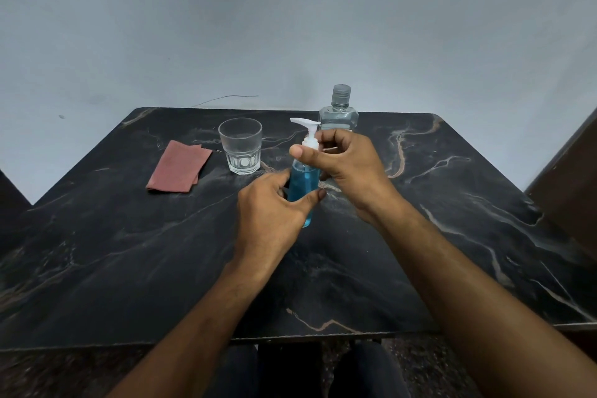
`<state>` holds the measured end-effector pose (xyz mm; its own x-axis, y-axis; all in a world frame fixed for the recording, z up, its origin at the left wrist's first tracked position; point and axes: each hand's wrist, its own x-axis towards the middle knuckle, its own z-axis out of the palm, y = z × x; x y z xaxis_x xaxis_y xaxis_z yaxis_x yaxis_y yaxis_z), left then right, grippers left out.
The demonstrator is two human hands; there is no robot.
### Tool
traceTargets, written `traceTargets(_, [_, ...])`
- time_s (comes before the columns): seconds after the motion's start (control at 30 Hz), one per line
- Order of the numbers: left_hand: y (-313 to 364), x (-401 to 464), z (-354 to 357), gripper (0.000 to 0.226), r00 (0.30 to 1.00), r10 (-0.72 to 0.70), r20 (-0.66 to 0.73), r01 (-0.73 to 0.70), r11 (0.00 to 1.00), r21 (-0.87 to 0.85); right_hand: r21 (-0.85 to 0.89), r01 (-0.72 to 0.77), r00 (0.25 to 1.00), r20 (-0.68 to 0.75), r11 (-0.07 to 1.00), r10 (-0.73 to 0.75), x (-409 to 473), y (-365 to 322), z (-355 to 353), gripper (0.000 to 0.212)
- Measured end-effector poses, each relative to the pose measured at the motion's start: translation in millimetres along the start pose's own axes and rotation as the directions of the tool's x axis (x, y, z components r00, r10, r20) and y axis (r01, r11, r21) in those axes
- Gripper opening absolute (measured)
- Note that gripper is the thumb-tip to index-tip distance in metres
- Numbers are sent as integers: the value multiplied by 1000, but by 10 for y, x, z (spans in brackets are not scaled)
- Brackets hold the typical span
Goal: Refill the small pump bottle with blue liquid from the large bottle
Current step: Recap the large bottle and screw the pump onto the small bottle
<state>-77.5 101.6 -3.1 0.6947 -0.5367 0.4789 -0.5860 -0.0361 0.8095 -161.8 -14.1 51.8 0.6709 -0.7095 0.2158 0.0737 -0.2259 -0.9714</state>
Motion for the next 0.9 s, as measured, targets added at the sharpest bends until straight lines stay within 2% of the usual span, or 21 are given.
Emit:
traceTargets(0.1, [-3,17,-21,28,1000,-5,4,5,1000,20,28,6,999,50,1000,-7,6,-24,-83,29])
traceTargets(0.2, [0,22,-8,29,1000,-15,-2,15,999,36,18,52,999,-16,998,-52,6,-44,-72,20])
traceTargets(0.3, [23,8,15,29,999,-35,5,34,999,28,23,58,996,-68,998,-56,11,-32,-17,24])
traceTargets(0.43, [31,1,-3,29,999,-48,18,47,999,13,-10,19,1000,-15,1000,-19,18,-11,-19,33])
traceTargets(0.53, [22,13,-15,30,999,-50,18,50,998,30,5,16,1000,25,1000,-16,11,-3,-39,24])
traceTargets(0.6, [20,9,-9,29,999,-43,8,42,999,32,-12,54,999,-6,998,-54,0,-8,-16,19])
traceTargets(0.73, [33,-1,28,27,999,-48,-6,48,999,20,51,56,994,-100,997,-50,-4,-1,64,25])
traceTargets(0.8, [32,-2,32,25,998,-56,-3,56,998,20,24,64,990,-126,998,-60,-7,8,100,26])
traceTargets(0.9, [14,-3,9,24,999,-52,11,52,998,17,4,73,995,-68,997,-72,-2,16,78,26])
